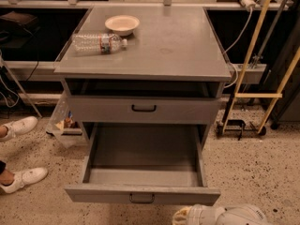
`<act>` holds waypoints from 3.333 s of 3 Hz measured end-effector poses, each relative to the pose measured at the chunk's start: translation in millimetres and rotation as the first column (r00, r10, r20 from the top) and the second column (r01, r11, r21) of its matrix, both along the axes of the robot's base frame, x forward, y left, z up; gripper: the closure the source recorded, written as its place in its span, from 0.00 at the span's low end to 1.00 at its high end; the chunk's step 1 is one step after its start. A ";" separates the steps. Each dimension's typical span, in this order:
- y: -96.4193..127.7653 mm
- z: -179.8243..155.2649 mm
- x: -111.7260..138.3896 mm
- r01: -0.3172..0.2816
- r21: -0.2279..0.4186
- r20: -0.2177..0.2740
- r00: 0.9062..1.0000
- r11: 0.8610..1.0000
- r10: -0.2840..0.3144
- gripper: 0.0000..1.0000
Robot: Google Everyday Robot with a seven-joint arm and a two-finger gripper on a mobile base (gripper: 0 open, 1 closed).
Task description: Open middle drawer
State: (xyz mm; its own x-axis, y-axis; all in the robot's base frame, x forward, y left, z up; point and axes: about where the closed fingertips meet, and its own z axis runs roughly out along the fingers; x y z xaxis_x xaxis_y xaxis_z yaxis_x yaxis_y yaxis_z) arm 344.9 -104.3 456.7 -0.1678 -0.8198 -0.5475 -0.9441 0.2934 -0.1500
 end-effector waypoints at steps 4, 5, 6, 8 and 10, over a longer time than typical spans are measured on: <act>-1.3 6.0 7.4 -0.011 -0.022 0.012 1.000 1.000 0.011 0.00; -6.0 34.9 53.6 -0.035 -0.101 0.039 0.998 0.994 0.039 0.00; -0.3 87.8 114.7 -0.063 -0.153 0.068 0.995 0.986 0.074 0.00; -52.4 258.8 193.6 0.093 -0.131 0.211 0.976 0.987 -0.064 0.00; -66.7 428.4 163.6 0.280 -0.179 0.448 0.877 0.943 -0.175 0.00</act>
Offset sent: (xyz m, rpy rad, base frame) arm 0.0000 0.0000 0.0000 0.0000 0.0000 0.0000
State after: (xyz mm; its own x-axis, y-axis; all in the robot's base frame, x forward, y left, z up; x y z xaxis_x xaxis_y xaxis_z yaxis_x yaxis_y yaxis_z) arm 508.5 -170.9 885.1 -0.1626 -0.8982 -0.4083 -0.6872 0.4000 -0.6064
